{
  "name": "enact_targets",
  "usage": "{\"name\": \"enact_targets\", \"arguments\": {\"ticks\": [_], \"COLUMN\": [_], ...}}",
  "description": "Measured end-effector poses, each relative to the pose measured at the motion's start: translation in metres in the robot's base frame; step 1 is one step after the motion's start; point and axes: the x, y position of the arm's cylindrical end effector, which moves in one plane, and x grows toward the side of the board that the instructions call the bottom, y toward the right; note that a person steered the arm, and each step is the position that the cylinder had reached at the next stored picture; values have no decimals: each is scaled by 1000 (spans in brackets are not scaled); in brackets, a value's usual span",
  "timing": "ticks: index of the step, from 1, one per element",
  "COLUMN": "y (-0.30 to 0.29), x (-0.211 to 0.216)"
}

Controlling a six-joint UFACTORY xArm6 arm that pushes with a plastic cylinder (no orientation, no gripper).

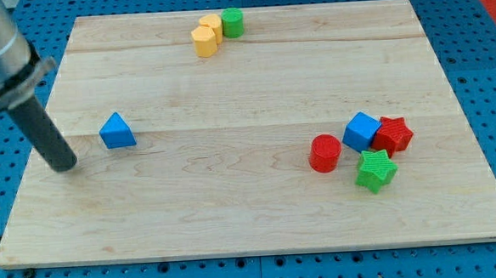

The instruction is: Nudge the triangle

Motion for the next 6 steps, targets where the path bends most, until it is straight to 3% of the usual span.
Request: {"name": "enact_targets", "arguments": {"ticks": [1, 6], "y": [61, 162], "x": [-48, -43]}}
